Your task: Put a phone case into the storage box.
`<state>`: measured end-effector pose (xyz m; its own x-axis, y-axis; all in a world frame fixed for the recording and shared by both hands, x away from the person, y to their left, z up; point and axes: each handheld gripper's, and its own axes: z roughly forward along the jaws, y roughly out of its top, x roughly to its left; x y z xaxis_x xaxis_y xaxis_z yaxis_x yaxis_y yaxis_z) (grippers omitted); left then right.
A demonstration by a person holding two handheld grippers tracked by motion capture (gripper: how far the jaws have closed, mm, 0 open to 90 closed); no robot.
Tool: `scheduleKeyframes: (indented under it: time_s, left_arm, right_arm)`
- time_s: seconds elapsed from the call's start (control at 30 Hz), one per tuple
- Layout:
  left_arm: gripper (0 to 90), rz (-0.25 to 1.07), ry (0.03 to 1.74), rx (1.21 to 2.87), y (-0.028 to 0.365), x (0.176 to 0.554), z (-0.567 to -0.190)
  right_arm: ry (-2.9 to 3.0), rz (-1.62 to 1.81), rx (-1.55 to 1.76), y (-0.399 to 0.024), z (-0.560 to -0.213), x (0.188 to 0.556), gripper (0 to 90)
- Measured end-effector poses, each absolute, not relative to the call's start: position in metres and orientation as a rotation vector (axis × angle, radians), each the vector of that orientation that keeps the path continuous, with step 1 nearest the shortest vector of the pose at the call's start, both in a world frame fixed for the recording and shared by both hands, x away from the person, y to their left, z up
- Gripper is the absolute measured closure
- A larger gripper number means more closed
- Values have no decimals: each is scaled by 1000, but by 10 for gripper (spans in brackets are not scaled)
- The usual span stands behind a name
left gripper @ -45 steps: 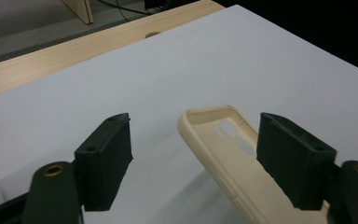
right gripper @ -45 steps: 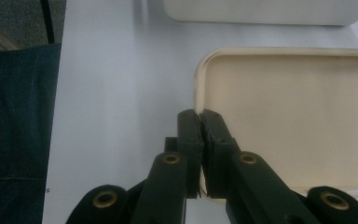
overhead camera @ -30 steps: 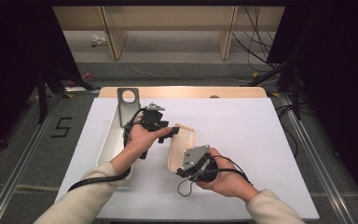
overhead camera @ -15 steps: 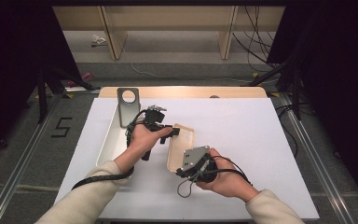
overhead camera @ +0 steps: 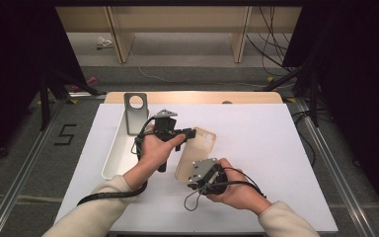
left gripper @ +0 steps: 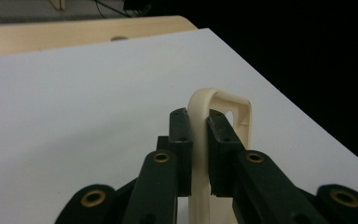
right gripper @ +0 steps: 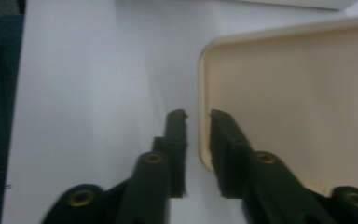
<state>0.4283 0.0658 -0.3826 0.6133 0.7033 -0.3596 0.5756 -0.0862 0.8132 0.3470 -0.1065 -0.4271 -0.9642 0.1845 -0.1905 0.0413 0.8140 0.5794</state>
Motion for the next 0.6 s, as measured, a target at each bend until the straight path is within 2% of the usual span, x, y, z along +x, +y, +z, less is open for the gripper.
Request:
scheduleKeyframes:
  time_s: [0.13,0.23,0.33,0.6]
  left_arm:
    - [815,245,984,1764,71,424,-378]
    - [813,319,957,1765,78,420,-378]
    - [813,372,943,1760,87,418,-379]
    - [812,403,923,1698,105,411,-380]
  right_arm:
    - [2680,927,263,-112,-427,353,504]
    - [2654,974,317,-117,-427,355,422]
    - [2631,1013,354,-122,-427,356,362]
    - [2565,1109,475,-134,-425,360,236]
